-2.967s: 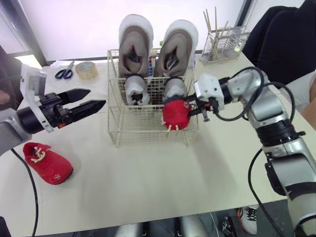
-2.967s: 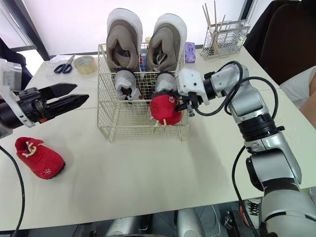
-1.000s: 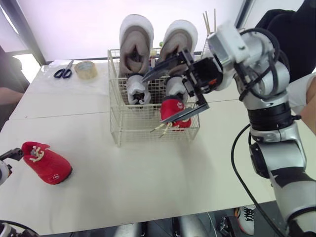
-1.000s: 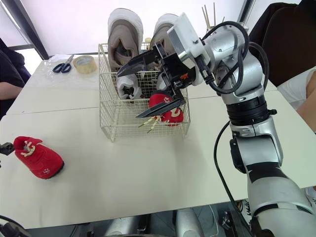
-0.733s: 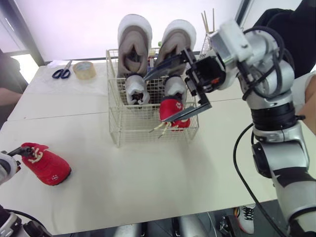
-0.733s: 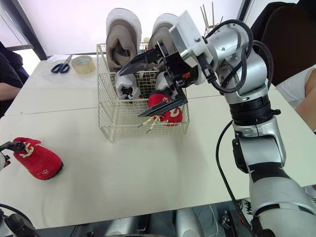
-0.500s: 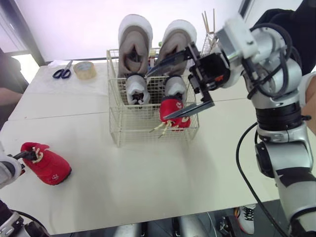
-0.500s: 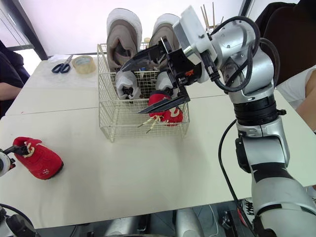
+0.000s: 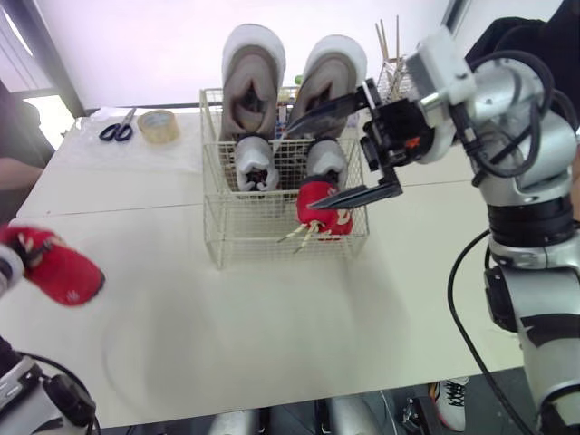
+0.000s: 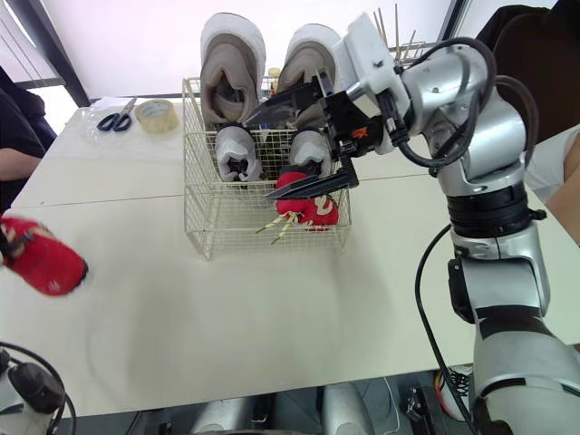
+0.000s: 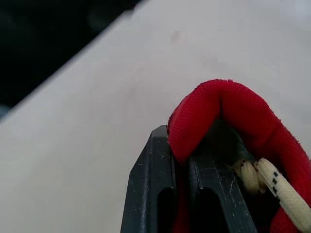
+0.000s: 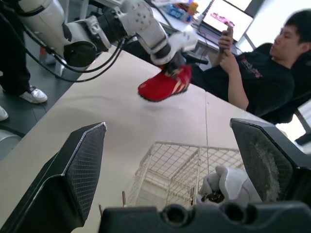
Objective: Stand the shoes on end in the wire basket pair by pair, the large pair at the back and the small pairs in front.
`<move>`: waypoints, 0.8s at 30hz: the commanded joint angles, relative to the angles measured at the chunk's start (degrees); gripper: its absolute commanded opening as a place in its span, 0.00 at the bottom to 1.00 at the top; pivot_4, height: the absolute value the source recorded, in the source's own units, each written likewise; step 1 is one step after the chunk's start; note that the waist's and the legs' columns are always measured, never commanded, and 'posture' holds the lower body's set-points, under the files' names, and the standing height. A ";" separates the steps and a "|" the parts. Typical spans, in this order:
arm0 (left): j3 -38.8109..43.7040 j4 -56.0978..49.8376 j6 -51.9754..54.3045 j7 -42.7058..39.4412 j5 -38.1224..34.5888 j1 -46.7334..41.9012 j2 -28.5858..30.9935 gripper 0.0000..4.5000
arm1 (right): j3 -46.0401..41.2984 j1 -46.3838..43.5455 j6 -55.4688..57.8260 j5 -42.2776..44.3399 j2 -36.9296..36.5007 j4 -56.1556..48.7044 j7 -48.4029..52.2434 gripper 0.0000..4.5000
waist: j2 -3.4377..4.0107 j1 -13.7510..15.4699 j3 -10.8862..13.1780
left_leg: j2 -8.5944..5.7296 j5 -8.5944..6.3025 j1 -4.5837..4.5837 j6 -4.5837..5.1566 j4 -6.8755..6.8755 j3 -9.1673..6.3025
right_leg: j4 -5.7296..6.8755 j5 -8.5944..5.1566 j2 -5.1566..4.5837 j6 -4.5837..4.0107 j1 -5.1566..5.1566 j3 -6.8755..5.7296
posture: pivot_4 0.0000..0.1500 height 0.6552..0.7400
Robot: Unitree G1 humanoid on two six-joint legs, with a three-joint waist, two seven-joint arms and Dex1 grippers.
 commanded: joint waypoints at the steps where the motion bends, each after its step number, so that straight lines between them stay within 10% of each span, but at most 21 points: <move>1: -2.04 -12.57 -8.31 -2.94 -6.14 -7.92 -1.24 0.01 | -5.21 1.17 5.01 2.74 -3.03 -2.44 -3.76 1.00 | 0.00 0.55 0.00 | 0.00 -0.01 -0.02 0.02 0.02 0.01 | -0.11 0.07 -0.01 0.04 0.04 0.00 | 1.00 1.00; 10: -19.26 -27.07 -23.09 -8.13 -11.40 -13.85 -7.19 0.01 | -8.21 6.32 9.67 3.66 -5.99 -6.47 -9.95 1.00 | 0.05 0.45 0.02 | 0.02 0.16 -0.02 0.01 -0.09 0.15 | -0.43 0.20 0.01 0.16 0.06 0.03 | 1.00 1.00; 24: -42.15 -26.99 -52.57 -10.43 10.77 2.85 -13.81 0.01 | -6.96 6.61 7.11 1.81 -6.23 -5.42 -10.69 1.00 | 0.09 1.02 0.02 | 0.05 0.04 -0.02 0.31 -0.02 0.21 | -0.50 0.20 0.03 0.15 0.11 0.07 | 1.00 1.00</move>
